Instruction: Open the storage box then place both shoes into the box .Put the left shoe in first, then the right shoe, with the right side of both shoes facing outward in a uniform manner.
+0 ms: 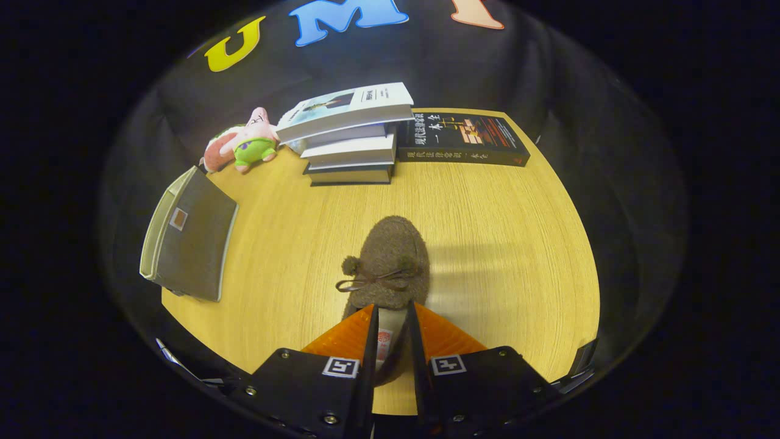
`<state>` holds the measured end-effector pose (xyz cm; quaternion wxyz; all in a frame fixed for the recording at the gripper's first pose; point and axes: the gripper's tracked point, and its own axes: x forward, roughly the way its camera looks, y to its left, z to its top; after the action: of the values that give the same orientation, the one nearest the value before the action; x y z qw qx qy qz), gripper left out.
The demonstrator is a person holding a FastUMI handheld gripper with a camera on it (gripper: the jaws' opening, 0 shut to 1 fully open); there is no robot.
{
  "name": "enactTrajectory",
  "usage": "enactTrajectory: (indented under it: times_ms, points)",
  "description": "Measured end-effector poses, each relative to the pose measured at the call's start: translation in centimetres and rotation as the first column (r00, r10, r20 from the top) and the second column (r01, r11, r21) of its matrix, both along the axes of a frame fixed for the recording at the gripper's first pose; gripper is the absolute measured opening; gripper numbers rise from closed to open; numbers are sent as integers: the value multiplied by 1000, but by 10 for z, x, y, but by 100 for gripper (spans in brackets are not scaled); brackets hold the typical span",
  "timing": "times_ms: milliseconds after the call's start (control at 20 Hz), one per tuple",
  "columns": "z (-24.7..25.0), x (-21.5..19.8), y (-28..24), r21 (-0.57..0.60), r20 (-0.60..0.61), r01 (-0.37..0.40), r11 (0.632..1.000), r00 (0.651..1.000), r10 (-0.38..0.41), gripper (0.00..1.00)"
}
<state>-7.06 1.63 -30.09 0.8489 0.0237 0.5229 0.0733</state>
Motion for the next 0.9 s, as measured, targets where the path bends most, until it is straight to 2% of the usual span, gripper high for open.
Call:
enactTrajectory:
  times_ms: [150, 450, 500, 550, 600, 750, 900]
  points:
    - [-21, -5, -8, -35, -57, -2, 999, 998, 0, 29]
    - [-54, 14, -9, -57, -86, 0, 998, 996, -5, 29]
    - [-49, 17, -15, -84, -98, 4, 996, 995, -12, 23]
    - [-48, 18, -12, -68, -99, 2, 998, 995, -9, 10]
    - [-48, 15, -9, -50, -117, 14, 999, 993, -19, 4]
    - [-37, 10, 11, 68, -186, 96, 993, 979, -82, 4]
    - [-11, 13, 37, 120, -176, 76, 990, 983, -54, 4]
